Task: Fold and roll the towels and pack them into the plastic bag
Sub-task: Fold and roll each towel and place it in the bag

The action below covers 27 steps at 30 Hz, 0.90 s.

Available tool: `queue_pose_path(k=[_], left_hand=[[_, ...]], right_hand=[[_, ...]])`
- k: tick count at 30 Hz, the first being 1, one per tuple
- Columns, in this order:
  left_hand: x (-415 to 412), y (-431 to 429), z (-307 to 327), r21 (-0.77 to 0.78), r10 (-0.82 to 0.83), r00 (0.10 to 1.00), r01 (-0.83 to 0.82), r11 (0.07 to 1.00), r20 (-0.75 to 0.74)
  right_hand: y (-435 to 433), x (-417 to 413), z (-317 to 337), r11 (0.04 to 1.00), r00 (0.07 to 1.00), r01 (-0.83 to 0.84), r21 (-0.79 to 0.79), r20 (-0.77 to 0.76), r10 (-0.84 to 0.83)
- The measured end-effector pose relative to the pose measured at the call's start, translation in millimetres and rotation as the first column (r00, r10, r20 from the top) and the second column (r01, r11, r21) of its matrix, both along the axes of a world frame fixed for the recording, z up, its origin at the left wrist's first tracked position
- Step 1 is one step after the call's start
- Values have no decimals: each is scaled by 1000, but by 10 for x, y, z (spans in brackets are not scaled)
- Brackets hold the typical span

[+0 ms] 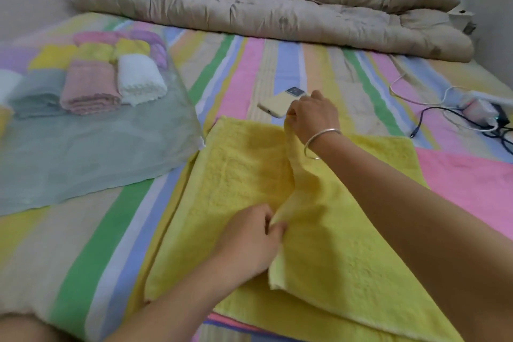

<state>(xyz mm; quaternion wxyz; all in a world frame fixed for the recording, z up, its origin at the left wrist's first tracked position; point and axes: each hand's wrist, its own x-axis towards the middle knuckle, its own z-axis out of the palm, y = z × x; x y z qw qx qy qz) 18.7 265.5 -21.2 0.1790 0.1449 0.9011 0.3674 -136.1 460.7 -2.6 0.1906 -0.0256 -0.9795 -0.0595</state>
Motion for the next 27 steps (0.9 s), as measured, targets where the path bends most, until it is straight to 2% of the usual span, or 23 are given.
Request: queue_pose_path(k=[3, 6, 9, 11, 13, 16, 21, 25, 27], left_hand=[[-45, -431, 24, 11, 84, 994, -83, 996, -72], [-58, -819, -30, -1, 136, 990, -136, 991, -38], [-22, -1048, -83, 6, 189, 980, -189, 982, -55], [-27, -1148, -89, 30, 218, 972, -216, 976, -85], [-83, -1251, -121, 92, 271, 962, -266, 960, -40], [-159, -1412, -190, 144, 326, 945, -327, 934, 32], [-137, -1514, -241, 125, 290, 956, -293, 948, 45], [-130, -1506, -254, 50, 231, 972, -233, 971, 46], [-132, -1517, -245, 48, 231, 972, -233, 971, 54]], right_hand=[[-101, -105, 78, 996, 998, 65, -63, 4, -65], [-315, -253, 107, 960, 989, 113, -257, 119, -84], [-602, -390, 83, 888, 990, 105, -448, 136, -48], [-780, -464, 43, 860, 992, 90, -503, 126, -30], [-906, -531, -2, 836, 992, 91, -541, 124, -28], [-1019, -638, -64, 813, 991, 95, -574, 131, -24], [-1169, -763, -134, 832, 990, 67, -551, 137, 11], [-1190, -751, -232, 853, 981, 68, -518, 190, 38], [-1195, -702, -251, 875, 978, -6, -484, 178, 105]])
